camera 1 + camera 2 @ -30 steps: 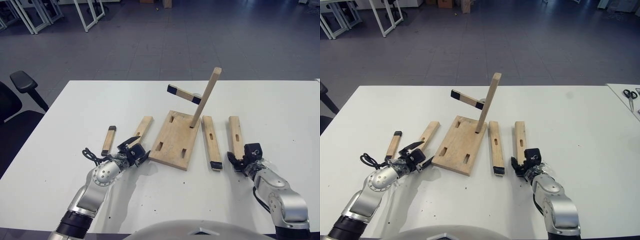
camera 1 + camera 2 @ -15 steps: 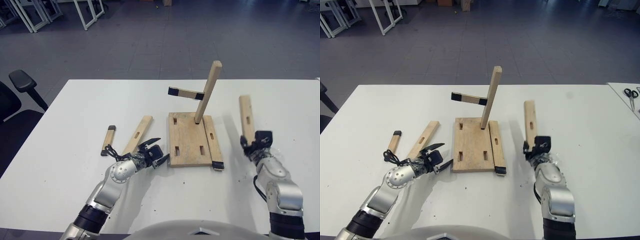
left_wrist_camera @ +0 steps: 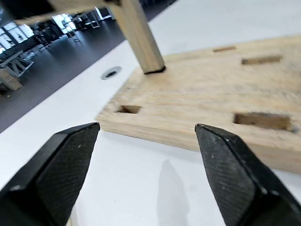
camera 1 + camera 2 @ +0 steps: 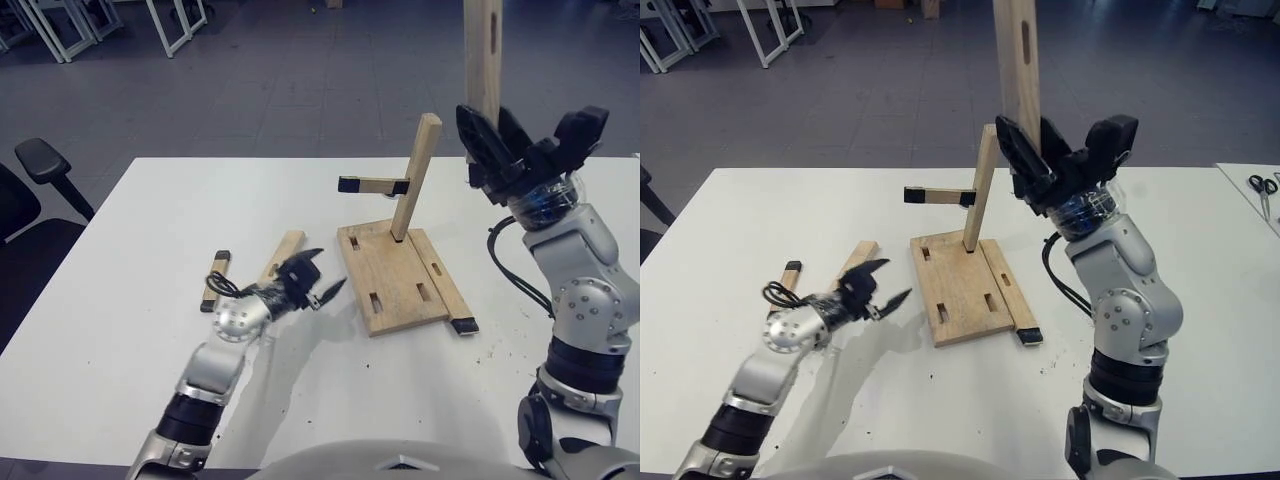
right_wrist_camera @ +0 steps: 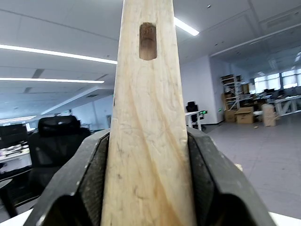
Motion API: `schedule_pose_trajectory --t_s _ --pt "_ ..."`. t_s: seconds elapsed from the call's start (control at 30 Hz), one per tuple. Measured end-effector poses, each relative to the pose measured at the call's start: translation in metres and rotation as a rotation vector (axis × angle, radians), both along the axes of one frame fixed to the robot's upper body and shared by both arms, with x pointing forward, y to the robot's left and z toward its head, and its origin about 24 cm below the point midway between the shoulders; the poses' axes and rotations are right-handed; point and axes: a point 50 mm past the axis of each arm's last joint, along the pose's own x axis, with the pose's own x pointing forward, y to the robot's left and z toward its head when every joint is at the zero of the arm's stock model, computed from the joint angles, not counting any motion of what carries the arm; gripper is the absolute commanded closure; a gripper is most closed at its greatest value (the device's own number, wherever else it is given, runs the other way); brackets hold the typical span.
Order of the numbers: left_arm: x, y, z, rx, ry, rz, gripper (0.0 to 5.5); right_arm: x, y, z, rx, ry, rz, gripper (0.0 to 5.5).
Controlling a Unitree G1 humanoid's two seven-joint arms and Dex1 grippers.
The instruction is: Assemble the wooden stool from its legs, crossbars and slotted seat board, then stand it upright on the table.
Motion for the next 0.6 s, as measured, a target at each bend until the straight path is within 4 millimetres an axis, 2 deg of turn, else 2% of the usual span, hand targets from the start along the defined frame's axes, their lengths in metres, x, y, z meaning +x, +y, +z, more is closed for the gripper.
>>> schedule_pose_trajectory --t_s 0.13,0.23,0.27,0.33,0.4,0.6 --pt "0.004 0.005 0.037 -0.403 0.131 -0.023 0.86 0.000 0.003 -0.009 0.019 0.049 0.118 3.46" --pt "0.007 -0.001 0.071 -0.671 0.188 -0.177 0.45 -0.004 0.013 -0.018 0.032 0.100 0.261 3.46" --pt "0.009 -0.004 0.092 -0.759 0.178 -0.264 0.45 -0.008 0.020 -0.024 0.046 0.134 0.361 3.46" --pt "0.012 -0.008 0.112 -0.818 0.164 -0.340 0.45 -0.014 0.025 -0.029 0.064 0.166 0.458 3.46" --pt "0.013 -0.011 0.116 -0.845 0.207 -0.371 0.45 -0.017 0.027 -0.029 0.062 0.178 0.535 3.46" --pt "0.001 -0.027 0.119 -0.908 0.346 -0.536 0.45 -0.028 0.037 -0.032 0.010 0.224 0.777 3.46"
